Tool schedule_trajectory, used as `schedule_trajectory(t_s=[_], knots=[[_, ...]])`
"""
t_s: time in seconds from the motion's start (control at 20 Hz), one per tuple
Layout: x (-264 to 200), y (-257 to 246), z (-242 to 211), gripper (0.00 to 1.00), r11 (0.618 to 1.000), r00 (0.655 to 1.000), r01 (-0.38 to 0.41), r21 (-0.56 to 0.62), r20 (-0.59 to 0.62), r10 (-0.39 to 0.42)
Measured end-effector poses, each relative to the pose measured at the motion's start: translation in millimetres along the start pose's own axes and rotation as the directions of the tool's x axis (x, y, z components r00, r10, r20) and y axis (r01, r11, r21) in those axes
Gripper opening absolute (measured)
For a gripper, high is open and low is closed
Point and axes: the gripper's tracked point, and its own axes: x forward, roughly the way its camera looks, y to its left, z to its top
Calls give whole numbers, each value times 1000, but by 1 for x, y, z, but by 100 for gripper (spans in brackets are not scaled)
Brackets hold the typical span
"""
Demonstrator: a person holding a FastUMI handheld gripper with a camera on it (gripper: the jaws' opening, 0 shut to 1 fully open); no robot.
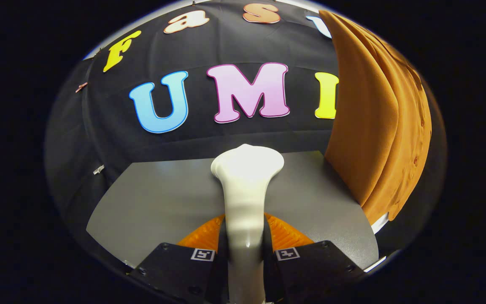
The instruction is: Iron the clothes twice with a garment steamer, once on the left side and once on the right side.
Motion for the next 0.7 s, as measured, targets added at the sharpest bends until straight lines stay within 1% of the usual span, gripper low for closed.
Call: schedule_trajectory(t_s=[0.15, 0.3, 0.7], knots=[[-17, 1, 13, 37, 1000, 998, 8, -12, 55, -7], [-36, -1, 19, 37, 999, 995, 32, -14, 98, -31], [-100, 5, 14, 37, 994, 982, 106, 29, 156, -109]])
